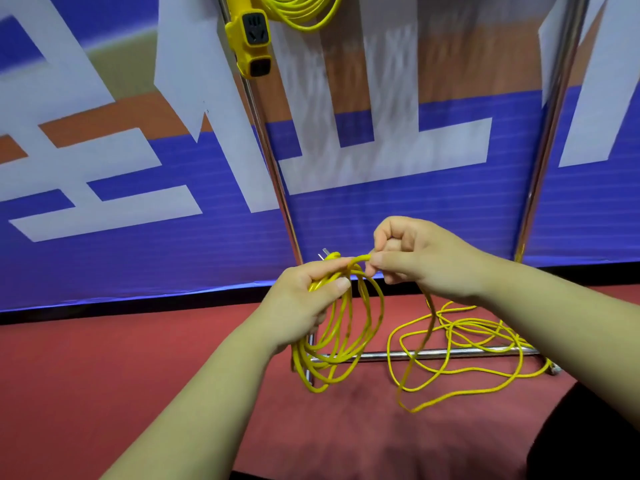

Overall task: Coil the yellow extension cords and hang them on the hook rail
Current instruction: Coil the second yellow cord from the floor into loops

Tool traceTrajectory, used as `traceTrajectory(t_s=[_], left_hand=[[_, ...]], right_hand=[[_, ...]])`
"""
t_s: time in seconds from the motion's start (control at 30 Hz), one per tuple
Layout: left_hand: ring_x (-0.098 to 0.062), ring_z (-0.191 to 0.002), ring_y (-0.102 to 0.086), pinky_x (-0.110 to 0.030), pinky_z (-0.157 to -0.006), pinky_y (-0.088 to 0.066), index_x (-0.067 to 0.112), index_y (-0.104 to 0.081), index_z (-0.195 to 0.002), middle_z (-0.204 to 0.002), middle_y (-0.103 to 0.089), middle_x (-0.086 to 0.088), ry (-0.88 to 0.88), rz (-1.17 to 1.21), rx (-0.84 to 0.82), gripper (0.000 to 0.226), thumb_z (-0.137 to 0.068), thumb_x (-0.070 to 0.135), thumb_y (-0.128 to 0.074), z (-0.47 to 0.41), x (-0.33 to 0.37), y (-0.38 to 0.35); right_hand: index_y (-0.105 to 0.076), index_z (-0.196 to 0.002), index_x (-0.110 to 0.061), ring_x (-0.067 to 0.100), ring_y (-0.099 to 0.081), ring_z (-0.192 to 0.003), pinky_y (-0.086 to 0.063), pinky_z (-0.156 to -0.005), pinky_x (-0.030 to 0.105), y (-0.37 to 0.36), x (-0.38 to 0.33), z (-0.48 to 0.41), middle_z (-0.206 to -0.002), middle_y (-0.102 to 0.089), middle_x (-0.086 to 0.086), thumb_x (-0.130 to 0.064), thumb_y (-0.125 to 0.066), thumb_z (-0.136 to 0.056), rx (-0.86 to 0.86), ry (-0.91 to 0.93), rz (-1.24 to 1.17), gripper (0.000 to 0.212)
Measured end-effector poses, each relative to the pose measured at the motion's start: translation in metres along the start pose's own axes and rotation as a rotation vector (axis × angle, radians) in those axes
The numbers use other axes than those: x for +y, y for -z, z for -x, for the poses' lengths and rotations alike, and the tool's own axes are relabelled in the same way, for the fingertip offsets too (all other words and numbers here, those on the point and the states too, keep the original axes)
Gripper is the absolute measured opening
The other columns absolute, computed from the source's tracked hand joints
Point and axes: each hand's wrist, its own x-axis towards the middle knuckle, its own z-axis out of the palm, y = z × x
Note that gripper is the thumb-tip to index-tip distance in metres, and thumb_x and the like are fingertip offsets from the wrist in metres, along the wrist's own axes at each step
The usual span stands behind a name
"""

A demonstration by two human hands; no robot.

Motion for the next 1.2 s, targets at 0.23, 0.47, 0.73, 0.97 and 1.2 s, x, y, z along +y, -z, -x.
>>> traceTrajectory(t_s=[0.23, 0.47, 0.73, 0.97, 1.2], left_hand=[[-0.013, -0.046, -0.024, -0.023, -0.046, -0.019, 0.014, -0.059, -0.091, -0.064, -0.031, -0.01, -0.007, -0.008, -0.01, 0.013, -0.102, 0.018, -0.056, -0.006, 0.01, -0.012], [-0.009, -0.045, -0.03, -0.019, -0.039, -0.027, 0.02, -0.057, -0.091, -0.063, -0.04, 0.004, -0.102, 0.298, 0.466, 0.018, -0.106, 0.025, -0.048, -0.017, 0.021, 0.029], [-0.009, -0.043, -0.033, -0.02, -0.038, -0.03, 0.016, -0.058, -0.094, -0.067, -0.042, 0.0, -0.025, 0.308, 0.614, 0.015, -0.105, 0.025, -0.052, -0.027, -0.004, 0.039], [-0.009, -0.043, -0.03, -0.02, -0.037, -0.028, 0.013, -0.061, -0.096, -0.064, -0.042, 0.002, 0.07, 0.32, 0.474, 0.015, -0.103, 0.026, -0.055, -0.023, -0.007, 0.028], [-0.01, -0.043, -0.034, -0.022, -0.039, -0.032, 0.017, -0.062, -0.123, -0.068, -0.048, -0.002, 0.102, 0.345, 0.562, 0.024, -0.105, 0.011, -0.048, -0.023, -0.01, 0.031]], right_hand=[[-0.046, -0.087, -0.013, 0.027, -0.055, -0.072, -0.052, -0.069, 0.027, 0.013, 0.001, 0.01, -0.074, -0.067, 0.012, 0.001, -0.059, -0.095, -0.045, -0.055, -0.131, 0.021], [-0.046, -0.087, -0.013, 0.024, -0.057, -0.07, -0.049, -0.069, 0.031, 0.03, 0.023, 0.016, -0.073, -0.064, 0.012, -0.003, -0.061, -0.095, -0.045, -0.222, -0.095, 0.019], [-0.05, -0.09, -0.009, 0.023, -0.061, -0.072, -0.051, -0.066, 0.025, 0.024, 0.031, 0.013, -0.082, -0.074, 0.012, 0.004, -0.056, -0.095, 0.026, -0.235, -0.035, 0.015], [-0.053, -0.093, -0.008, 0.025, -0.068, -0.075, -0.054, -0.072, 0.032, 0.013, 0.022, 0.01, -0.088, -0.074, 0.015, 0.001, -0.062, -0.093, 0.09, -0.187, -0.103, 0.013], [-0.059, -0.09, -0.011, 0.026, -0.074, -0.074, -0.059, -0.06, 0.032, 0.012, 0.014, 0.009, -0.075, -0.068, 0.008, -0.005, -0.071, -0.088, 0.254, -0.305, -0.189, 0.014]])
